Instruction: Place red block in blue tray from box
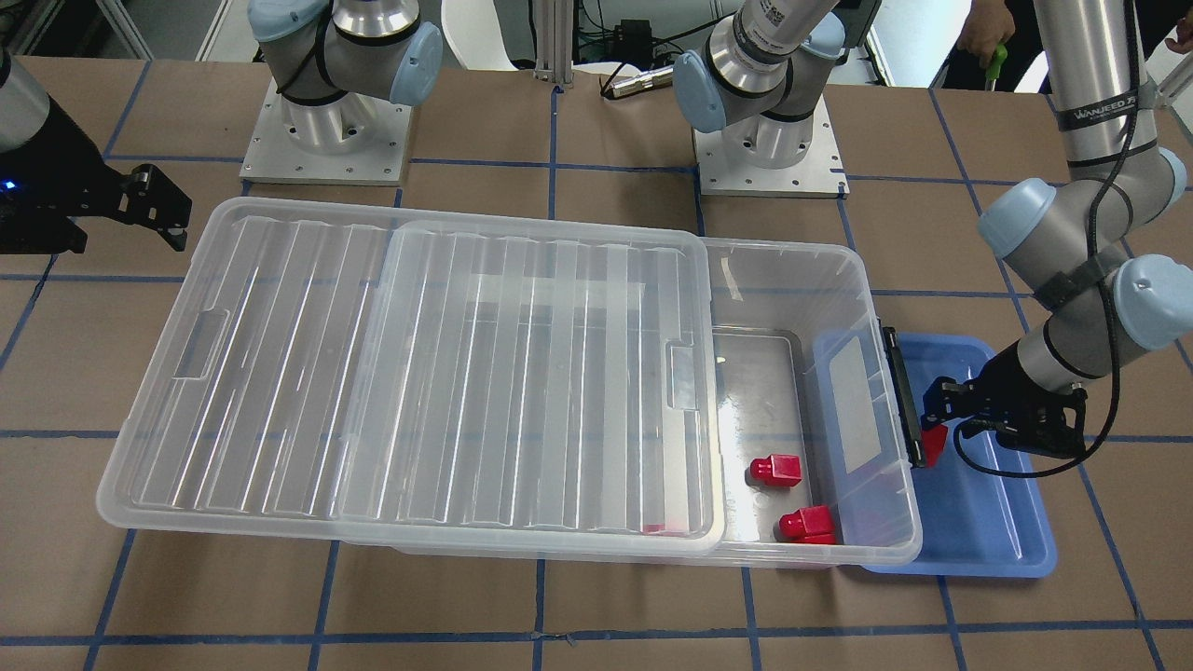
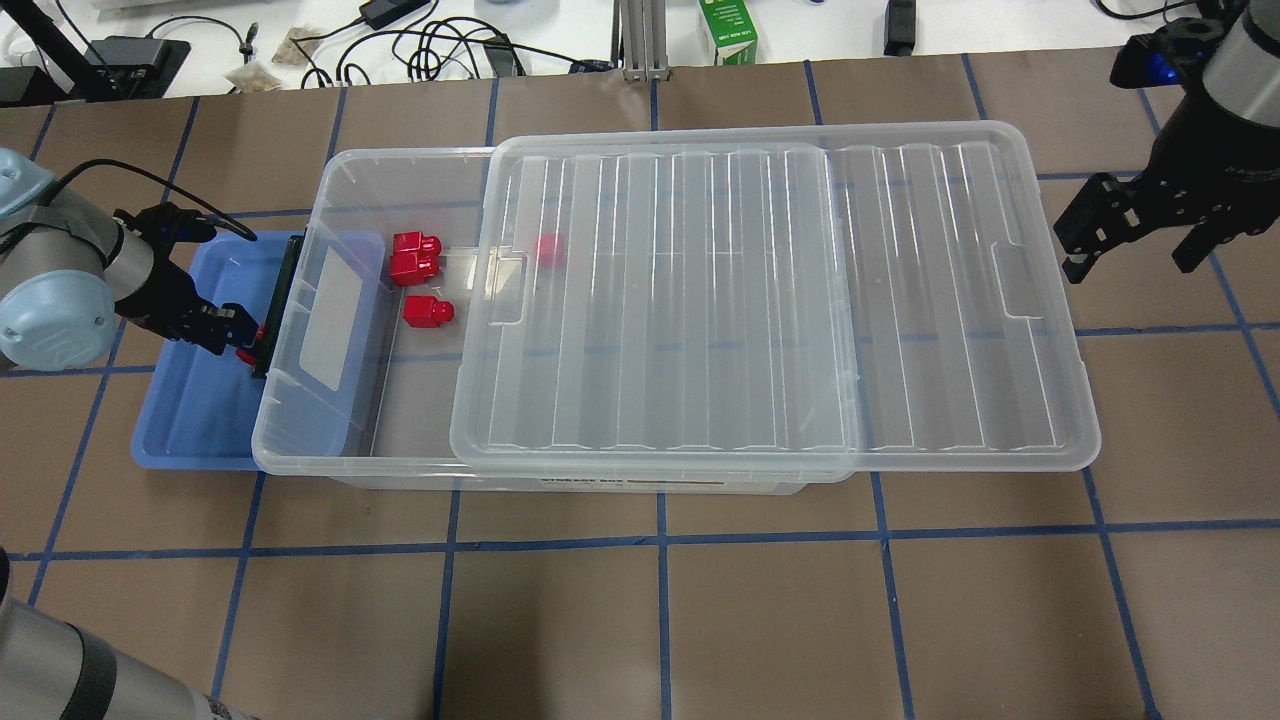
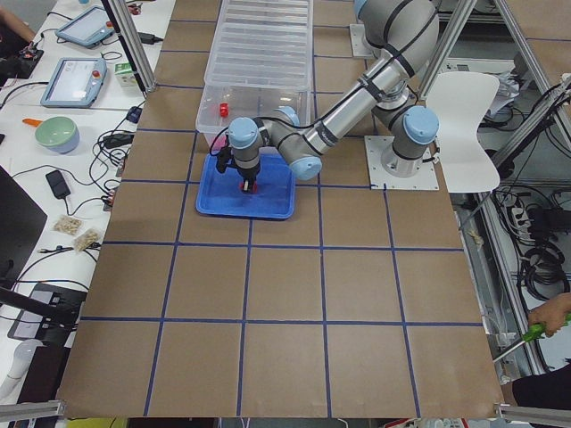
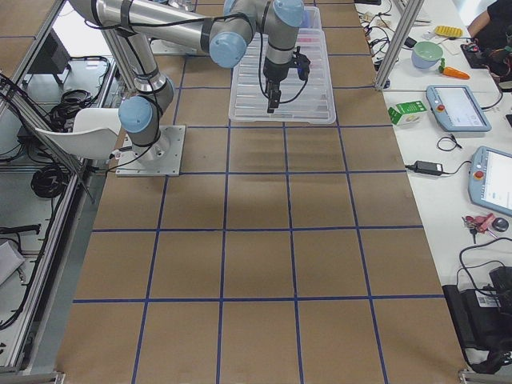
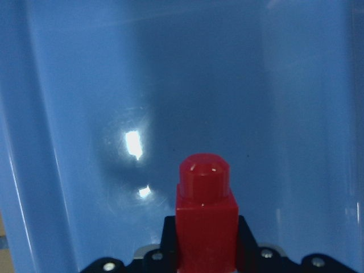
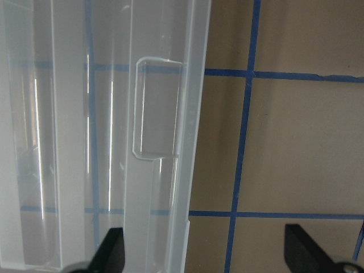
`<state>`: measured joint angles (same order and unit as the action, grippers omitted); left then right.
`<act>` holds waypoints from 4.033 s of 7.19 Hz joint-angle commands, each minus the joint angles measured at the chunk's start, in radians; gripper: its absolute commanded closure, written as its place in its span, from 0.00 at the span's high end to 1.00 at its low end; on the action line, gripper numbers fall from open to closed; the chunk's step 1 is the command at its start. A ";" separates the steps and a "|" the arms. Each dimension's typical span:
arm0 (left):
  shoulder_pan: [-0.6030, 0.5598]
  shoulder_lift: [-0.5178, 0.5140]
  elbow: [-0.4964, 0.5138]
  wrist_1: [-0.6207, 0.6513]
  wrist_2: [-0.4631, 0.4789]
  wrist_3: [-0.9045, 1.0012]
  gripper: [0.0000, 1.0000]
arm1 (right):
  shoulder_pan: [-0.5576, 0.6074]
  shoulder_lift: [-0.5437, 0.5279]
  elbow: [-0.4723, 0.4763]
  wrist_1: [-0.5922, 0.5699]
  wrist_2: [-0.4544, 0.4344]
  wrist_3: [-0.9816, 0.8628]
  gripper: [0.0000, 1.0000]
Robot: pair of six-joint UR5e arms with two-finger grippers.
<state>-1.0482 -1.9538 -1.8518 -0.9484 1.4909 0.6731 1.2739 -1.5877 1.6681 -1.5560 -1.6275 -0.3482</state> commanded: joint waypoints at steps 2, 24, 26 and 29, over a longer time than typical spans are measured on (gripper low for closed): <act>-0.013 0.085 0.095 -0.146 0.050 -0.036 1.00 | 0.001 0.000 0.001 -0.001 0.000 0.000 1.00; -0.464 0.403 0.327 -0.650 0.085 -0.527 1.00 | -0.064 0.199 0.035 -0.191 0.002 -0.002 1.00; -0.454 0.406 0.332 -0.650 0.062 -0.526 1.00 | -0.047 0.199 0.036 -0.190 0.006 0.041 1.00; -0.454 0.411 0.324 -0.652 0.069 -0.526 1.00 | 0.013 0.201 0.036 -0.193 0.040 0.110 1.00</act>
<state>-1.5023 -1.5442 -1.5267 -1.5987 1.5598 0.1472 1.2512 -1.3873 1.7042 -1.7471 -1.5933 -0.2797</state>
